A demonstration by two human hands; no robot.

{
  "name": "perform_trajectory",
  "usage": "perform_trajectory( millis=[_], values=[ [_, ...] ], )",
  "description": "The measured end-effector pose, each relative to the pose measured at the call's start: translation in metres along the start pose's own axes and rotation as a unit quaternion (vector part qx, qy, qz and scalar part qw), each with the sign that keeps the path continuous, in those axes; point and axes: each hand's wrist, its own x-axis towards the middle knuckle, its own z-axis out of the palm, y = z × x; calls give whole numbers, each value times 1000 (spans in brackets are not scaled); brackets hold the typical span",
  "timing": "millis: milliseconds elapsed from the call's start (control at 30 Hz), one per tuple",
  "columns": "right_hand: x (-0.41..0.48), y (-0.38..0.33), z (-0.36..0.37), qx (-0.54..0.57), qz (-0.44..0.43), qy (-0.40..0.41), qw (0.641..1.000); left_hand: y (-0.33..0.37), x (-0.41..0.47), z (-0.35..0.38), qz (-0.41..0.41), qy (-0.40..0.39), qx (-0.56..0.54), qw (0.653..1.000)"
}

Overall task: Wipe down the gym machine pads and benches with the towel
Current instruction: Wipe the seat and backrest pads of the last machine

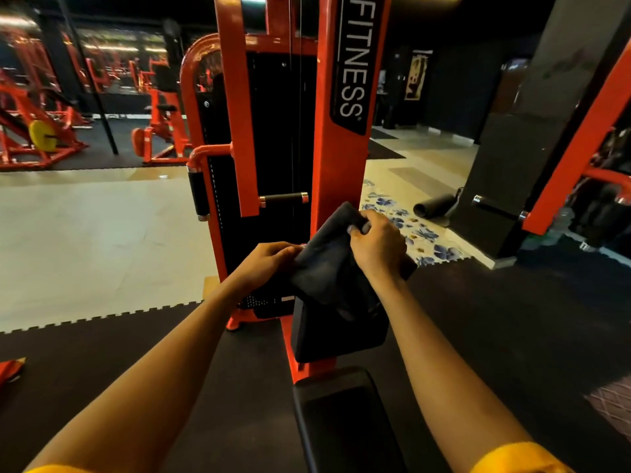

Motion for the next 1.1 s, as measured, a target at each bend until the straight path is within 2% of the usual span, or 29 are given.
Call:
perform_trajectory(
  millis=[133, 300, 400, 467, 600, 667, 800, 867, 967, 1033, 1100],
  values=[
    [-17, -11, 31, -18, -58, 26, 998, -7, 18, 4, 60, -3, 30, 998],
    [-57, -13, 54, -201, -109, -10, 974, -24, 34, 10, 113, -24, 30, 993],
    [-47, -6, 54, -222, -129, -27, 966, -30, 39, 8, 135, -48, 3, 990],
    [-25, 4, 45, -208, -95, -48, 972, -30, 41, 8, 129, -66, -19, 989],
    [12, 24, 26, -172, 76, -67, 980, -30, 46, 3, 139, -103, -42, 984],
    [7, 23, 27, -167, 81, -53, 981, -33, 51, 0, 147, -111, -41, 982],
    [-37, -9, 55, -169, -39, 10, 985, -43, 58, -1, 159, -124, -47, 978],
    [-59, -22, 71, -205, -116, 1, 972, -48, 58, 1, 161, -115, -43, 979],
    [-57, -17, 68, -251, -162, -24, 954, -52, 54, 3, 145, -110, -55, 982],
    [-39, -9, 59, -247, -130, -28, 960, -52, 54, 2, 137, -124, -64, 981],
    [-20, -10, 51, -225, -47, -29, 973, -45, 51, 1, 138, -136, -68, 979]
  ],
)
